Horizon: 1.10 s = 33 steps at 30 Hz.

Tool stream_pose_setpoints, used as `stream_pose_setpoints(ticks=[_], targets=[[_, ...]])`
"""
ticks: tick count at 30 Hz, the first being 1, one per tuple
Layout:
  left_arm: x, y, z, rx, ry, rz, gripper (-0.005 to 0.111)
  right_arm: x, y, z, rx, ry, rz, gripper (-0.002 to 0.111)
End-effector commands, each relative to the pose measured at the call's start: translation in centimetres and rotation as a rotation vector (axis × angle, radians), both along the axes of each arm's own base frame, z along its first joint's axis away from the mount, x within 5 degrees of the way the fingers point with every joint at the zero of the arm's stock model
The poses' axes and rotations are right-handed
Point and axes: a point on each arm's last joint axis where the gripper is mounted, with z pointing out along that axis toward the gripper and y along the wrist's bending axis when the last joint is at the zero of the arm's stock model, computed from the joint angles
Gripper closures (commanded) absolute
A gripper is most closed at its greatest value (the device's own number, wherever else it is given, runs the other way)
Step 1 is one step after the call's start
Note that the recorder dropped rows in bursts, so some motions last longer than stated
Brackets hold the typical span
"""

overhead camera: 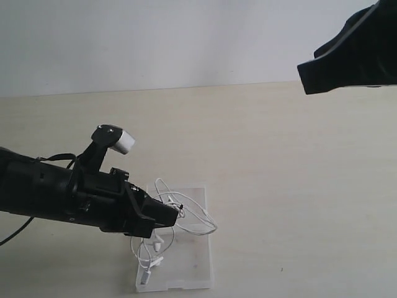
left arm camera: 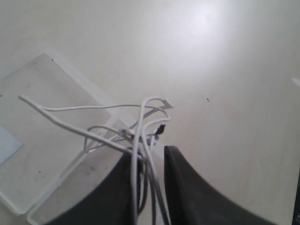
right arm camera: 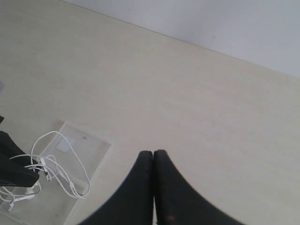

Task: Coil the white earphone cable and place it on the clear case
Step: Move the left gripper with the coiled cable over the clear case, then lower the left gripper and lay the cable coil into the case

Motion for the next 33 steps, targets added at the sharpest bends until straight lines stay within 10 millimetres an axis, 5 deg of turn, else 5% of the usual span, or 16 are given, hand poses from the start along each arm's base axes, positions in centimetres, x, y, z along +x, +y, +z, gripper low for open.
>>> stream_pose_setpoints(ticks=[1,14,23,33], targets=[[0.1,-0.2,0.2,-0.01,-0.017,-0.009,0.085,0.0,-0.1,0.0,0.01,-0.011,0.002,0.108],[0.3,-0.3,-2.4,0.018,0.066,-0.008,0.085,-0.1,0.0,0.0,0.018,-0.003,0.005,0.108],[0.8,-0.8,-1.6,-0.031,0.049,-0.027,0.081,-0.1,0.1,0.0,0.023,0.003,0.005,0.108],[1.1,-3.9,-1.0,0.05,-0.026,-0.076,0.078,-0.1,0.1,-0.1,0.029,0.013,0.005,0.108]])
